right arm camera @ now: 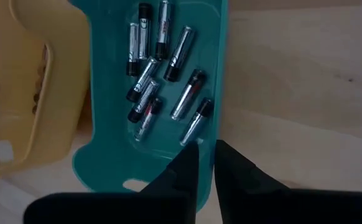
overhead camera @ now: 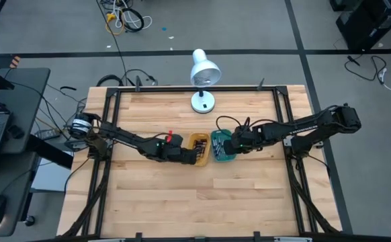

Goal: Sort batteries
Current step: Return to Home Position

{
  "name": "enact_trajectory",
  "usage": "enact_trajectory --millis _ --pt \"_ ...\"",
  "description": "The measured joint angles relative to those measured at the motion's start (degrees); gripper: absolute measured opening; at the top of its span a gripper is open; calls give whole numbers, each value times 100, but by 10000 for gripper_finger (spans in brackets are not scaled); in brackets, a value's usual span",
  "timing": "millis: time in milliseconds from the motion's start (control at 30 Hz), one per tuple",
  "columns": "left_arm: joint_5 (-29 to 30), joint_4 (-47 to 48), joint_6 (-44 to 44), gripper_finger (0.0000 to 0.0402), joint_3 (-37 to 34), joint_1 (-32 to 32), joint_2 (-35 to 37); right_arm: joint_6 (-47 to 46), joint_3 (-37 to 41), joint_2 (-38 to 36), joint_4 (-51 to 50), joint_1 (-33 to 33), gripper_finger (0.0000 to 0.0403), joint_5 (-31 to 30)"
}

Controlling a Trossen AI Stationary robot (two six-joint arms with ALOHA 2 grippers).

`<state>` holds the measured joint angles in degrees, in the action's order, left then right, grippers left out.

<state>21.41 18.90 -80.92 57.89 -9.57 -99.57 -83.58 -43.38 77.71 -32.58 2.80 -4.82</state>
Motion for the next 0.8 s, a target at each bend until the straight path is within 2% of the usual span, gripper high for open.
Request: enact_trajectory --millis 200,567,800 --pt "-17 -164 328 37 -3 -81 0 -242 0 0 -81 197 39 -49" --pt "36 7 630 105 -13 61 205 -220 0 0 -107 270 38 -115" --pt "79 -12 605 117 -13 56 212 -235 0 0 -48 282 44 -114"
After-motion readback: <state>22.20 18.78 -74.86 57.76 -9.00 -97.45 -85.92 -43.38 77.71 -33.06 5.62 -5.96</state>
